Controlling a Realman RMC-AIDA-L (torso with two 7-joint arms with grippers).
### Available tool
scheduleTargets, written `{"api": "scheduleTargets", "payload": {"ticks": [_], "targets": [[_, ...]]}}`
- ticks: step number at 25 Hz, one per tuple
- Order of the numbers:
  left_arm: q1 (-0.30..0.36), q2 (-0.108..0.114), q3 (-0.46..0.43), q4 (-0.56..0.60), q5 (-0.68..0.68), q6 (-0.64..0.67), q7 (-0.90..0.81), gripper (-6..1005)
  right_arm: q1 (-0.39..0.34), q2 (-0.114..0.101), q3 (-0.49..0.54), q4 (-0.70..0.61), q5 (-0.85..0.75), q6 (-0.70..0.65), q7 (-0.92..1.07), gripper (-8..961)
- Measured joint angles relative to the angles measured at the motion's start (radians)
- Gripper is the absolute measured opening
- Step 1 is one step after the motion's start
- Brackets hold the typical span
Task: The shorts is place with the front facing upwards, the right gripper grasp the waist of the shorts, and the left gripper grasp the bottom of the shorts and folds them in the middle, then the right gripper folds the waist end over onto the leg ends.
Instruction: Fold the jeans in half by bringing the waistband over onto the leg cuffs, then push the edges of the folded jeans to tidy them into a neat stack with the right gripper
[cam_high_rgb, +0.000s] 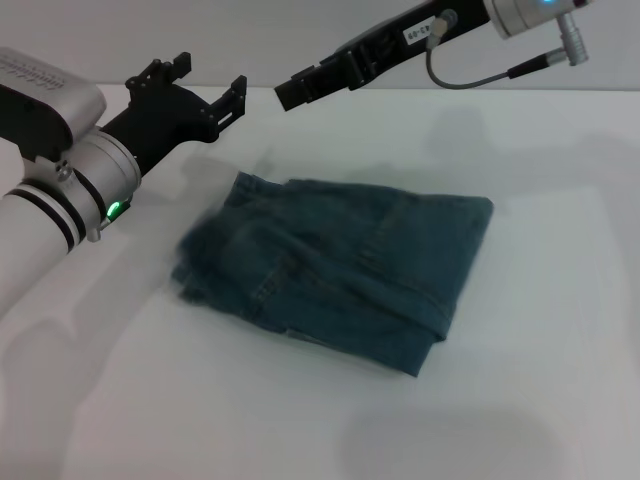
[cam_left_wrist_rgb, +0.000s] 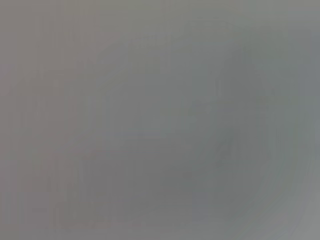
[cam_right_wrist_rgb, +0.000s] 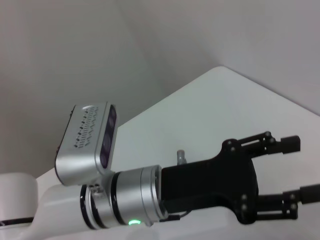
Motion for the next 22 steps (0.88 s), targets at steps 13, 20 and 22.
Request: {"api": "scheduleTargets", "payload": {"ticks": [13, 20, 22], "targets": [[-0.076, -0.003, -0.02, -0.107, -0.001, 0.024, 0.0, 765, -0.002, -0.013, -0.001, 0.049, -0.005, -0.016, 0.013, 449], [-0.095, 0.0, -0.09, -0.115, -0.001, 0.027, 0.011, 766, -0.032, -0.033, -0.008, 0.113, -0.04, -0.117, 0.017, 449], [-0.097, -0.001, -0.133, -0.115, -0.001, 0.03, 0.028, 766, -0.044, -0.038, -0.012, 0.119, -0.053, -0.13, 0.018, 449]]}}
